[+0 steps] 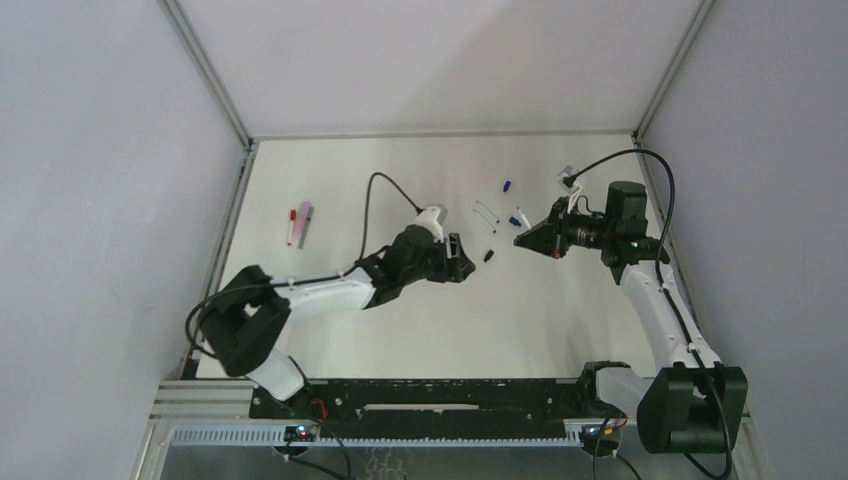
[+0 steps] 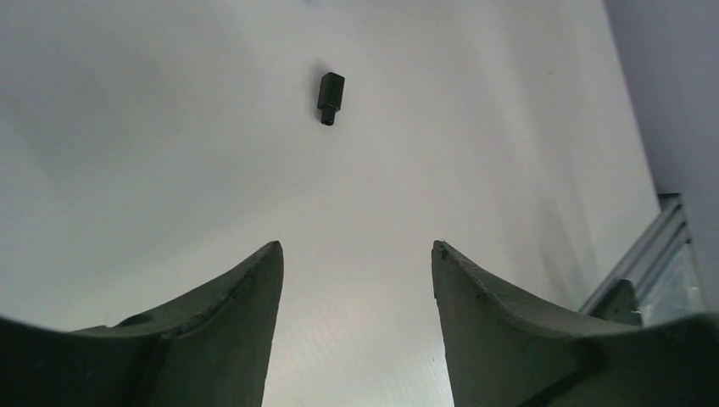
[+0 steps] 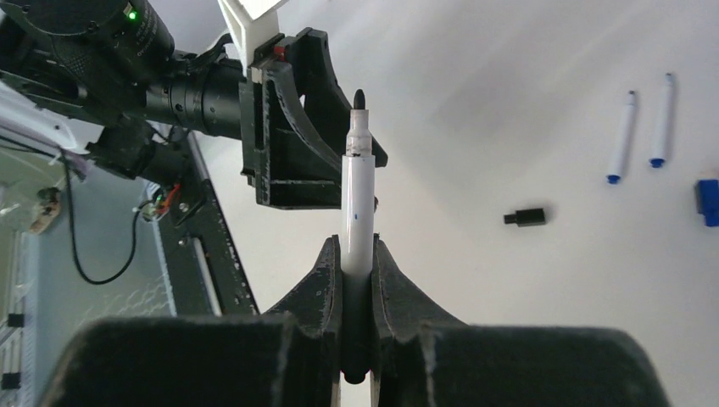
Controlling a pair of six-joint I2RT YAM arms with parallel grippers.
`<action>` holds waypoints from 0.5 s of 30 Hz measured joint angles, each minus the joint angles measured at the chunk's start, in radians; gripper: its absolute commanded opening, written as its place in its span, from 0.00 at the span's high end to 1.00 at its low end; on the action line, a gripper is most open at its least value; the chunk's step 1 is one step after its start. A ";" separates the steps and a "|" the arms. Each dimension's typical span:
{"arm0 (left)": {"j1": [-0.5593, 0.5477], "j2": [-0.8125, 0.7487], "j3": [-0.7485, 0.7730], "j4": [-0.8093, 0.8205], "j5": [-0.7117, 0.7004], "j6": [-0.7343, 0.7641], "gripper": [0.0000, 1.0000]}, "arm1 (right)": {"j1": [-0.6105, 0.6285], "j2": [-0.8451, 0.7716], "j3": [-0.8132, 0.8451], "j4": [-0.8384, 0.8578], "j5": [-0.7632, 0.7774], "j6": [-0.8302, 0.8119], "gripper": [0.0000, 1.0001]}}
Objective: Insert the pens into the pen caps
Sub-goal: Move the pen cap to the center of the board.
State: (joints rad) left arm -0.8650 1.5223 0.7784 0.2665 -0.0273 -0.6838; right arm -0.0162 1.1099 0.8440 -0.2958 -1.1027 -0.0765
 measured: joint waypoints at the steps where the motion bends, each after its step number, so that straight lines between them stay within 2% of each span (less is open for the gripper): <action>1: -0.004 0.036 0.042 -0.036 0.000 0.014 0.37 | 0.000 0.000 0.000 -0.005 0.013 -0.003 1.00; 11: -0.012 0.381 0.496 -0.386 0.008 0.171 0.52 | -0.010 0.000 0.000 -0.037 0.108 -0.023 1.00; 15: -0.012 0.486 0.647 -0.508 0.008 0.219 0.53 | -0.017 0.000 0.001 -0.037 0.121 -0.023 1.00</action>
State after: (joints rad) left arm -0.8768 2.0083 1.4258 -0.2413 -0.0193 -0.4652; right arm -0.0334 1.1099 0.8448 -0.3332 -0.9821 -0.0994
